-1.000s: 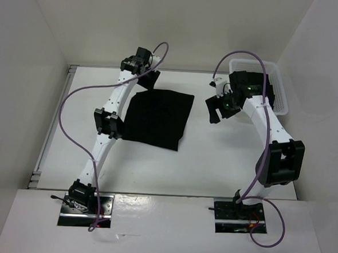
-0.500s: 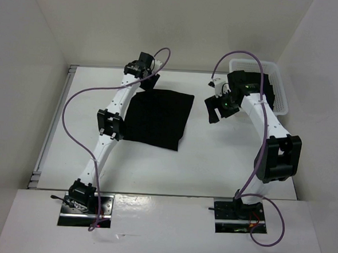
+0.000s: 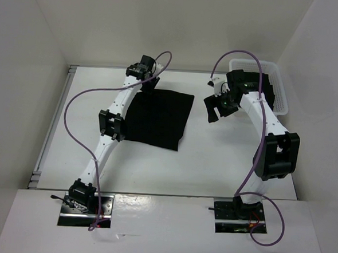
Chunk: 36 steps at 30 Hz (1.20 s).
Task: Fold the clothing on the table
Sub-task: Flatten the skirt out
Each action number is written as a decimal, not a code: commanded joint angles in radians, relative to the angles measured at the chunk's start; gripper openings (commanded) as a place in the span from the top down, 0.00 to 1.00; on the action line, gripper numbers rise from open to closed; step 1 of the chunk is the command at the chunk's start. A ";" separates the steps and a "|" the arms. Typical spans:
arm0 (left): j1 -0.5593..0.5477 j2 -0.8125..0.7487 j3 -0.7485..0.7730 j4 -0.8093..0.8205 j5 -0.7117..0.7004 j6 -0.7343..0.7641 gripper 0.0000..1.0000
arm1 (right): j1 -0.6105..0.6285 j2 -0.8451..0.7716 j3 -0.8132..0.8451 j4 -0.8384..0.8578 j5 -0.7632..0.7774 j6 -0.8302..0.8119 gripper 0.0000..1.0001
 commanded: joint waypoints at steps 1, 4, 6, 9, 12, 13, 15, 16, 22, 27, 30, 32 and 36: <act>-0.022 0.028 0.026 -0.029 0.035 0.027 0.54 | -0.005 0.002 0.051 -0.014 -0.015 0.004 0.15; -0.034 0.037 0.026 -0.057 0.058 0.047 0.60 | -0.005 0.002 0.051 -0.014 -0.015 0.004 0.17; -0.045 0.037 0.026 -0.081 0.083 0.073 0.66 | -0.005 0.002 0.042 -0.014 -0.015 0.004 0.17; -0.045 0.025 0.026 -0.081 0.101 0.098 0.72 | -0.005 0.002 0.042 -0.005 -0.015 0.004 0.17; -0.034 -0.022 0.026 -0.081 0.123 0.110 0.73 | -0.005 0.002 0.042 -0.005 -0.015 0.004 0.17; -0.025 -0.036 0.026 -0.070 0.123 0.110 0.73 | -0.005 0.002 0.042 -0.005 -0.015 0.004 0.17; -0.001 -0.084 0.026 -0.060 0.123 0.099 0.73 | -0.005 0.002 0.042 -0.005 -0.025 0.004 0.17; 0.019 -0.099 0.026 -0.046 0.123 0.099 0.73 | -0.005 0.011 0.042 -0.005 -0.025 0.004 0.17; 0.099 -0.226 0.026 0.008 0.123 0.050 0.68 | -0.005 0.011 0.042 -0.005 -0.034 0.004 0.17; 0.165 -0.248 0.026 0.043 0.114 0.018 0.63 | -0.005 0.011 0.051 -0.005 -0.043 0.004 0.17; 0.176 -0.213 0.026 -0.013 0.162 0.018 0.60 | -0.005 0.020 0.051 -0.005 -0.054 0.004 0.17; 0.167 -0.199 0.026 -0.044 0.233 0.029 0.52 | -0.005 0.020 0.051 -0.005 -0.054 0.004 0.17; 0.098 -0.159 0.026 -0.080 0.259 0.079 0.38 | -0.005 0.029 0.051 -0.014 -0.054 0.004 0.17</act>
